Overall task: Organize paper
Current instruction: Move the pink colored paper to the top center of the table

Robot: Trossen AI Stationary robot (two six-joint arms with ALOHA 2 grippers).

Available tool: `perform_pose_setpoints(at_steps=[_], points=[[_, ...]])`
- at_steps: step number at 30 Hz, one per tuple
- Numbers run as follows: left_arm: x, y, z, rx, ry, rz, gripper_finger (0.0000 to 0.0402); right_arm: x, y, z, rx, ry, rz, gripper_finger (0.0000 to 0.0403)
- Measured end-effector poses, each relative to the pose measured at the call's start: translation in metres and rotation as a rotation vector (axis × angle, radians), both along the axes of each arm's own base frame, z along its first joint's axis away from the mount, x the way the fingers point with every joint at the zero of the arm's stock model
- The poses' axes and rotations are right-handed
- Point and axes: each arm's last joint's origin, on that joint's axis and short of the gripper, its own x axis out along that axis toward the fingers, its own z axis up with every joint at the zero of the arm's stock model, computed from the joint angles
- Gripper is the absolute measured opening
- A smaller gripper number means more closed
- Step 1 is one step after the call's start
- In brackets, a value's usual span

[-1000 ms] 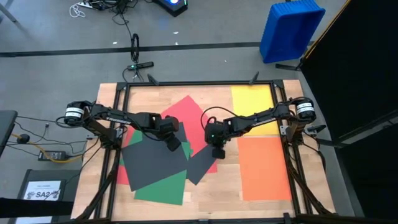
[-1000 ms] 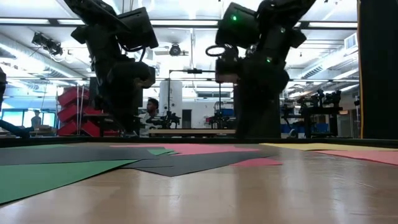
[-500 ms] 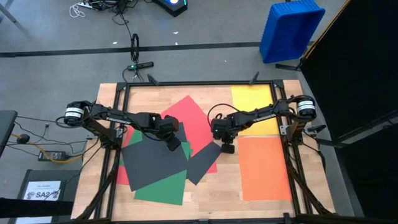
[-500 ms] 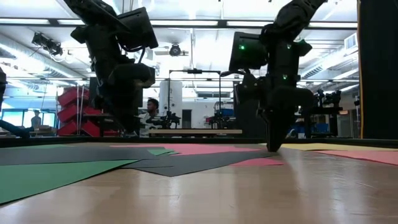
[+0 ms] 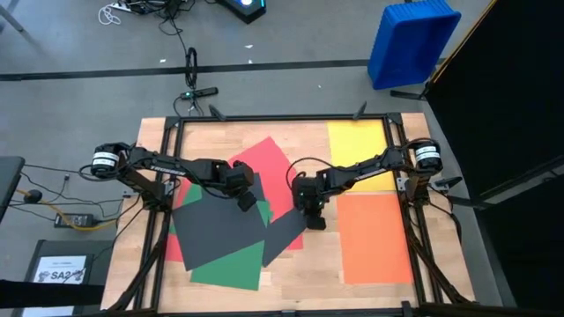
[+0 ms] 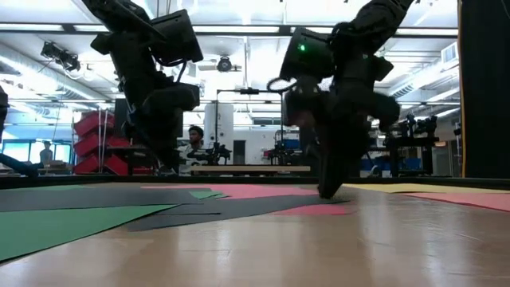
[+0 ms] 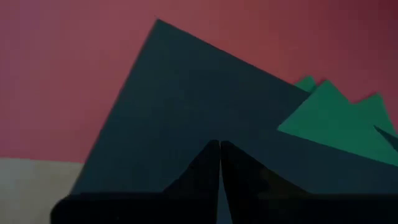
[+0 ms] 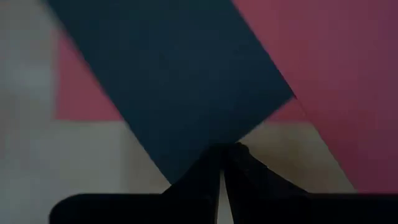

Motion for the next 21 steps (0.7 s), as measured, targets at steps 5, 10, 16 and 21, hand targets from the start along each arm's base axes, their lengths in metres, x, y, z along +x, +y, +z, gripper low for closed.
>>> perform_pose_setpoints(at_steps=[5, 10, 16, 21], points=[[0.0, 0.003, 0.0, 0.044, 0.006, 0.005, 0.0, 0.01, 0.018, 0.007, 0.072, -0.134, 0.084, 0.0], [-0.001, 0.006, 0.0, 0.056, 0.009, 0.007, 0.0, 0.013, 0.018, 0.015, 0.052, -0.126, 0.077, 0.0], [0.002, 0.011, 0.006, 0.225, 0.02, 0.038, 0.0, 0.01, 0.002, 0.022, -0.026, -0.006, 0.033, 0.0], [0.005, 0.024, 0.014, 0.287, 0.037, -0.033, 0.0, 0.008, -0.02, 0.023, -0.297, 0.036, -0.116, 0.0001]])
